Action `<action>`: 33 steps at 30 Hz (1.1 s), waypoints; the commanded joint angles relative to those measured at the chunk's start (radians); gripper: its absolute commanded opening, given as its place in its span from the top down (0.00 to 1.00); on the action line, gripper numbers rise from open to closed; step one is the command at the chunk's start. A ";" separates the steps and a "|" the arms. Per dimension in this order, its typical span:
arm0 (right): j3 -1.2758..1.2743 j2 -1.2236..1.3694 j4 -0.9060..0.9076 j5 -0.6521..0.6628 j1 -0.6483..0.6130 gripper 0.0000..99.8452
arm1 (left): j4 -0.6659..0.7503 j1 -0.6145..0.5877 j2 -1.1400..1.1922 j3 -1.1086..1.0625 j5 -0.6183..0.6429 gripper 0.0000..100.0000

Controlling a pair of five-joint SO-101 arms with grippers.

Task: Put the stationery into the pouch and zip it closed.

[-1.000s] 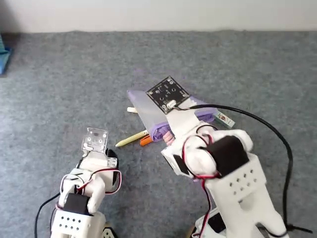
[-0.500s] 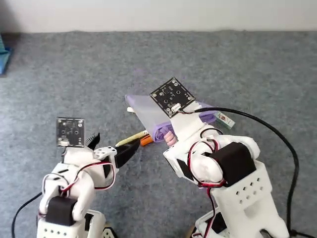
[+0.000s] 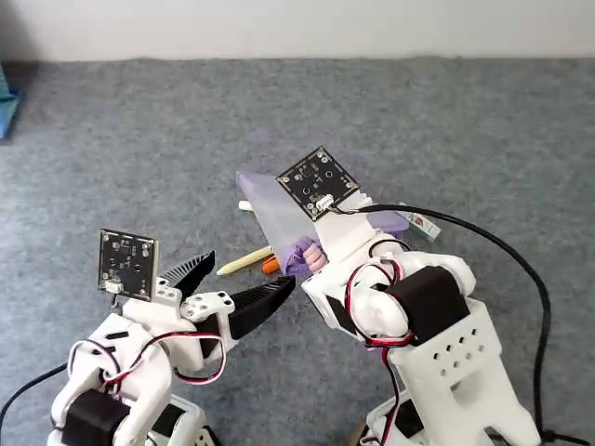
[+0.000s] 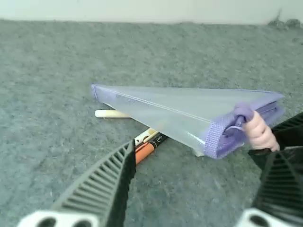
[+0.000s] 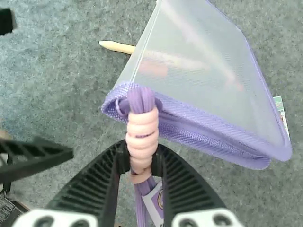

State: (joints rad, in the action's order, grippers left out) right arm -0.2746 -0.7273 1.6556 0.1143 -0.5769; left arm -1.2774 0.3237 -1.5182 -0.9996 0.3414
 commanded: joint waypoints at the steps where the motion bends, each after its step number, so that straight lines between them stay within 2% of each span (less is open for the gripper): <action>1: 0.009 -0.050 0.010 -0.006 0.002 0.99 | 0.069 0.003 0.002 -0.028 0.023 0.60; 10: 0.011 -0.104 0.091 -0.005 0.004 0.99 | 0.258 0.005 0.003 -0.180 -0.008 0.60; 18: 0.011 -0.122 0.099 -0.005 0.002 0.99 | 0.278 0.005 0.003 -0.252 -0.009 0.61; 27: 0.011 -0.122 0.101 -0.005 0.002 0.99 | 0.282 0.005 -0.003 -0.257 -0.124 0.91; 33: 0.011 -0.122 0.101 0.020 0.002 0.99 | 0.279 0.005 -0.003 -0.257 -0.138 0.94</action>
State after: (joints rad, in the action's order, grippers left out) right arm -0.2746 -0.8255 1.7415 0.1112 -0.5769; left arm -1.0134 0.3330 -1.5182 -1.2651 0.2171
